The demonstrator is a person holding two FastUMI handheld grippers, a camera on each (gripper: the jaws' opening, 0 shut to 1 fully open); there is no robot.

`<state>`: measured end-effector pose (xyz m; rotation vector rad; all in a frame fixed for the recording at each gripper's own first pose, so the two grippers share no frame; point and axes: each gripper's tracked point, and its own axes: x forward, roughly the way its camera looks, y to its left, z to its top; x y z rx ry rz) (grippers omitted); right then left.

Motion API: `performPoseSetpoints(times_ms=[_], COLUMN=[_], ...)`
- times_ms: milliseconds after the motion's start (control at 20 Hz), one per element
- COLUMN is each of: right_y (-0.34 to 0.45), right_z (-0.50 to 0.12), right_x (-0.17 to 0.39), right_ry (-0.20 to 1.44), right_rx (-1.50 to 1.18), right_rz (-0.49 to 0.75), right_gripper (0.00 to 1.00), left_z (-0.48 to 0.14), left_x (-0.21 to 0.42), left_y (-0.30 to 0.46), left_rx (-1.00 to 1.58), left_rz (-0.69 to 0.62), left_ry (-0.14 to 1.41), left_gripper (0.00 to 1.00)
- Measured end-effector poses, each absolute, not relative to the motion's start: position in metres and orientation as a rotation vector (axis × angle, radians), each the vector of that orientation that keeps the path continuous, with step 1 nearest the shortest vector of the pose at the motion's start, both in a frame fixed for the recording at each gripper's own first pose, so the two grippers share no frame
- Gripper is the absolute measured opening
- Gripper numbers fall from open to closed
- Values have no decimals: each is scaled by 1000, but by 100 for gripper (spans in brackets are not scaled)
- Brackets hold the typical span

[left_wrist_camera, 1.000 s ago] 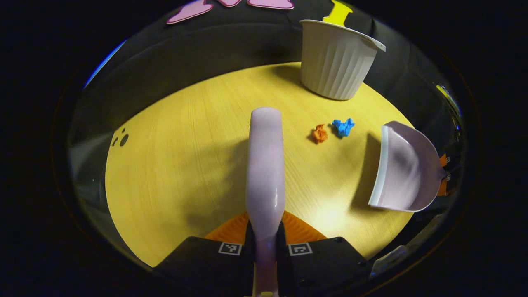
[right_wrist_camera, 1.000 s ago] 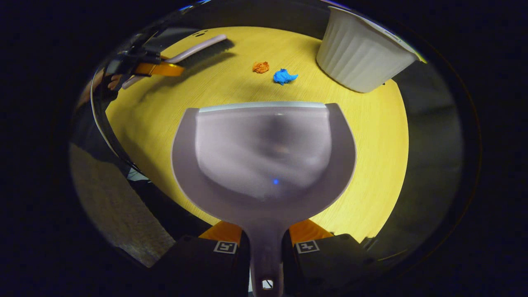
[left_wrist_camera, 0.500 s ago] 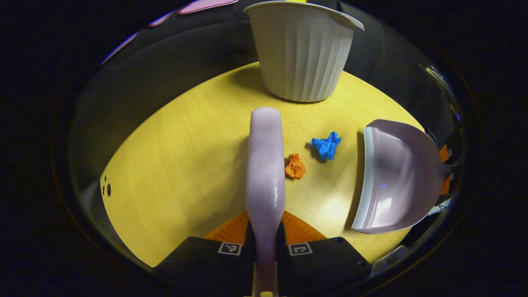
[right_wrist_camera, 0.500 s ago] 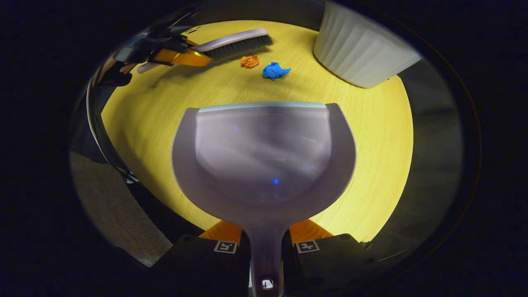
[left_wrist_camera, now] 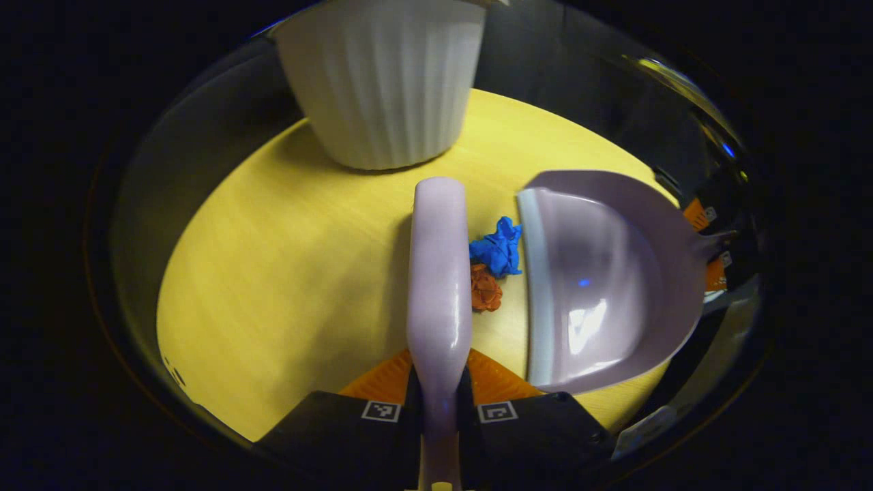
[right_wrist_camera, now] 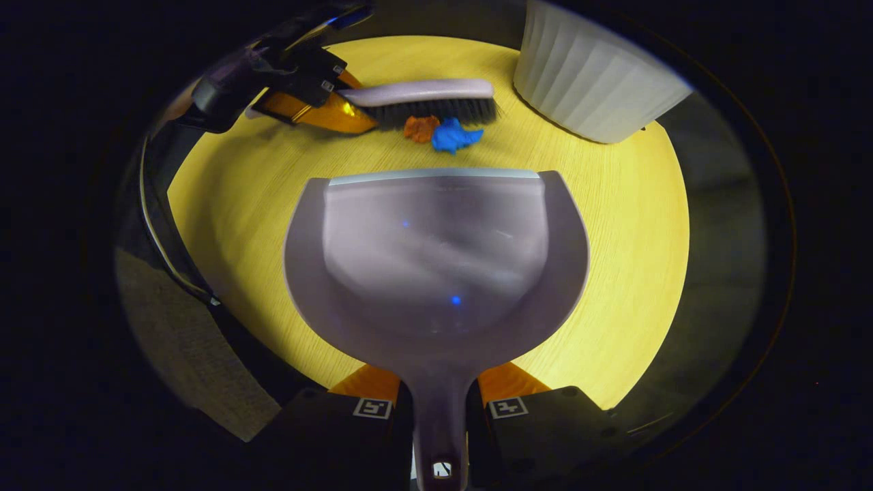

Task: Pick up the small broom and dustpan from the desktop, sweep the trash into the dustpan with the broom, and then empty the trash into the garbage bin.

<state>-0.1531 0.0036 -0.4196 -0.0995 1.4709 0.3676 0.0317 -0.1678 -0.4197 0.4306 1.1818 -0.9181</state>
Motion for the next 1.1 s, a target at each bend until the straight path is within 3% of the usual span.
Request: performPoseSetpoints(times_ms=[50,150,350,400,500,550,600,650,800,900,950,1100], right_y=[4,3,3,4,5,5,4,4,5,5,4,0], right_z=[-421,-425,-426,-427,-425,-424,-423,-422,-415,-409,-405,-386], right_x=[-153,-156,-154,-154,-157,-158,-156,-157,-157,-152,-151,-146], right_ry=[1462,1445,1426,1425,1419,1414,1406,1400,1394,1380,1369,1345], right_rx=[-85,-85,-98,-88,-64,-56,-48,-37,3,23,30,75], right_rz=[368,371,362,350,326,310,291,271,204,160,138,63], right_gripper=[41,33,37,33,41,37,41,36,37,41,36,37], left_z=[-415,-410,-380,-378,-376,-373,-368,-361,-343,-336,-335,-340], left_x=[23,8,-11,-9,-2,3,11,16,28,21,16,0], left_y=[-175,-189,-201,-197,-190,-183,-175,-165,-122,-94,-81,-43], left_rx=[415,349,137,136,162,173,182,190,238,217,200,153], left_rz=[-947,-970,-1008,-997,-939,-899,-856,-813,-705,-641,-605,-530], left_ry=[1210,1253,1342,1336,1299,1271,1241,1211,1131,1132,1143,1153], left_gripper=[24,27,27,24,27,27,25,27,27,27,27,27])
